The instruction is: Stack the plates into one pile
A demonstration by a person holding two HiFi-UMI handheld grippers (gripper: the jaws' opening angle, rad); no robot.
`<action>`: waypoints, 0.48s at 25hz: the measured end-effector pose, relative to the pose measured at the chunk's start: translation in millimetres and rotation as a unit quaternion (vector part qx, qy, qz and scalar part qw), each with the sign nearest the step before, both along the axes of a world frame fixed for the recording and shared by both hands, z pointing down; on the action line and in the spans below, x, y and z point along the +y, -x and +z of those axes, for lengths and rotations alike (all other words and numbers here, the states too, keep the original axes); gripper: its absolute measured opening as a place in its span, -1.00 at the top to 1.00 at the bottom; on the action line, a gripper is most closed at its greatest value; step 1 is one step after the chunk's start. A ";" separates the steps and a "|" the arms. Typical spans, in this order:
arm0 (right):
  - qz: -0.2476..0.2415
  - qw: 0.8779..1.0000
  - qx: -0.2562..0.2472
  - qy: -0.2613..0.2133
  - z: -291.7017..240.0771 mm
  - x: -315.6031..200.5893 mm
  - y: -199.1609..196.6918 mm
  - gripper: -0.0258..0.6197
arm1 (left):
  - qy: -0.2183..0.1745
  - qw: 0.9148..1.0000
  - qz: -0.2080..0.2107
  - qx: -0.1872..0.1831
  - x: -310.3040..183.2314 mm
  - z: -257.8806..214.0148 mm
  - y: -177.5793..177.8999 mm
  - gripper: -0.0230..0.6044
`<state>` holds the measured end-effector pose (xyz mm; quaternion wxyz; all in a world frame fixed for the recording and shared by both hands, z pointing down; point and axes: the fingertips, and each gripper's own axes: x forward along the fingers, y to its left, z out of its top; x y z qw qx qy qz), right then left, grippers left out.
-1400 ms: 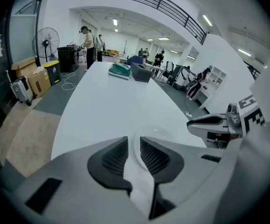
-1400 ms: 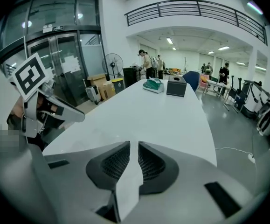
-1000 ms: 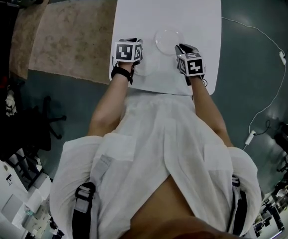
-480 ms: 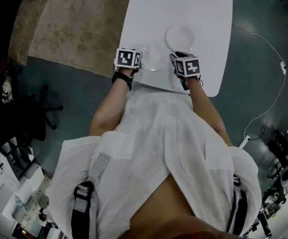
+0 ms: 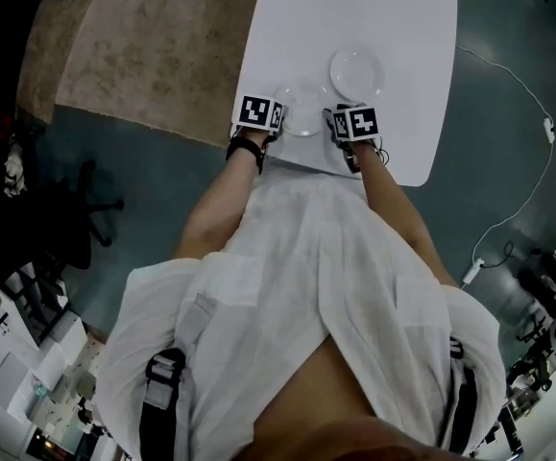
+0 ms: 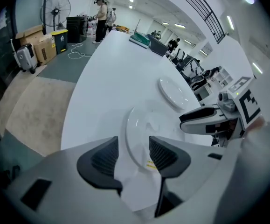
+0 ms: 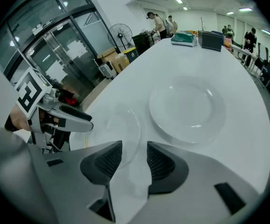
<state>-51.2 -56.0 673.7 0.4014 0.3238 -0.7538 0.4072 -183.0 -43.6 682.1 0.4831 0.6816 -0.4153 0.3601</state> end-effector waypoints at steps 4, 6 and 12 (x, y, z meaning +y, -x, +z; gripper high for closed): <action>0.001 1.000 0.002 0.005 6.0 -0.5 4.8 0.35 | 0.002 1.000 0.003 -0.005 -0.9 4.2 -3.5 0.26; -0.002 1.000 -0.006 0.008 5.7 -1.3 10.0 0.35 | 0.000 1.000 0.006 -0.008 -2.4 3.8 -5.3 0.27; -0.025 0.999 0.018 0.010 9.7 0.9 27.6 0.54 | -0.001 0.999 -0.008 -0.033 -7.0 7.7 13.4 0.57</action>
